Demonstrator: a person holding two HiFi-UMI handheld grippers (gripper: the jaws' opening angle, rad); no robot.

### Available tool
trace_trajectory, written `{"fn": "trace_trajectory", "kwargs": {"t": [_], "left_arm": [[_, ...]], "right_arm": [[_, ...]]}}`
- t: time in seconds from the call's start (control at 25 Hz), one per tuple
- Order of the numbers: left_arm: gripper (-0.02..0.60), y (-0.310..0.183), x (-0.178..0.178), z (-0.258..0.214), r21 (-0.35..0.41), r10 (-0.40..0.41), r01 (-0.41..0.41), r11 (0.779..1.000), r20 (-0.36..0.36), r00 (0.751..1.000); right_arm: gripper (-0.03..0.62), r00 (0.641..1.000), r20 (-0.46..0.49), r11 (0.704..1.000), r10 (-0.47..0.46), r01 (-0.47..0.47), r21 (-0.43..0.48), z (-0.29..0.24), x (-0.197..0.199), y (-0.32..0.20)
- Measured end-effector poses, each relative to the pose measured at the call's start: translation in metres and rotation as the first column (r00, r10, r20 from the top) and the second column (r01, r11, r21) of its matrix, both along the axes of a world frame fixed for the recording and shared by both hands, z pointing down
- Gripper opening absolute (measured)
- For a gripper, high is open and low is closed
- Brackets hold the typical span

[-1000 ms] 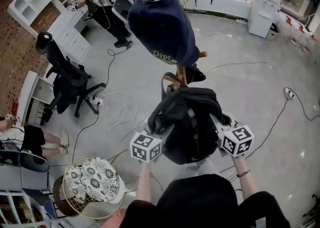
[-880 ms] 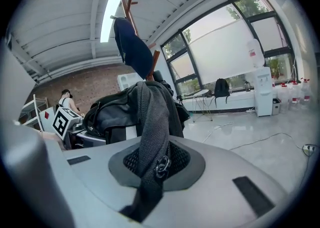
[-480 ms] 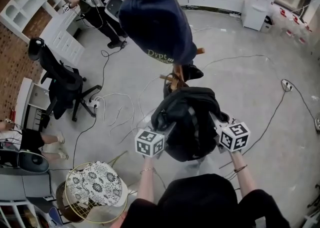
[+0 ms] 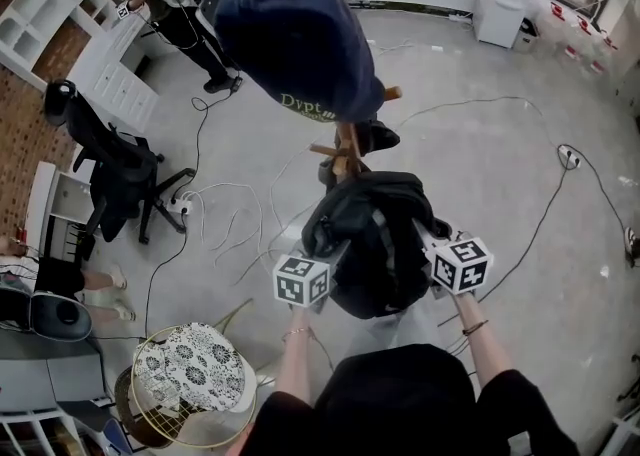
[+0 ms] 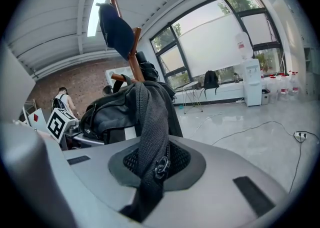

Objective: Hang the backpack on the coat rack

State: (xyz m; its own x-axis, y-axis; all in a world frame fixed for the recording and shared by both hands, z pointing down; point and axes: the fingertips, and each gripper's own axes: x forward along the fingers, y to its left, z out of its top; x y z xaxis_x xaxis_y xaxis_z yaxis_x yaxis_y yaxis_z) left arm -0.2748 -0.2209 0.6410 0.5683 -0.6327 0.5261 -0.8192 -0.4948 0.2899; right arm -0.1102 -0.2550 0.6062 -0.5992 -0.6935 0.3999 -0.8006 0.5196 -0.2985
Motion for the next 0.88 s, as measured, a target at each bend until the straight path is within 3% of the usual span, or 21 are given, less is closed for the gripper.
{"fn": "trace_trajectory", "kwargs": {"t": [0.36, 0.88], "left_arm": [[0.230, -0.017, -0.005, 0.018, -0.002, -0.016, 0.016, 1.000, 0.030, 0.999], [0.276, -0.043, -0.023, 0.039, -0.025, -0.076, 0.080, 0.997, 0.123, 0.990]], "right_arm": [[0.043, 1.000, -0.011, 1.000, 0.021, -0.021, 0.011, 0.018, -0.004, -0.018], [0.094, 0.998, -0.062, 0.998, 0.022, -0.026, -0.062, 0.047, -0.007, -0.041]]}}
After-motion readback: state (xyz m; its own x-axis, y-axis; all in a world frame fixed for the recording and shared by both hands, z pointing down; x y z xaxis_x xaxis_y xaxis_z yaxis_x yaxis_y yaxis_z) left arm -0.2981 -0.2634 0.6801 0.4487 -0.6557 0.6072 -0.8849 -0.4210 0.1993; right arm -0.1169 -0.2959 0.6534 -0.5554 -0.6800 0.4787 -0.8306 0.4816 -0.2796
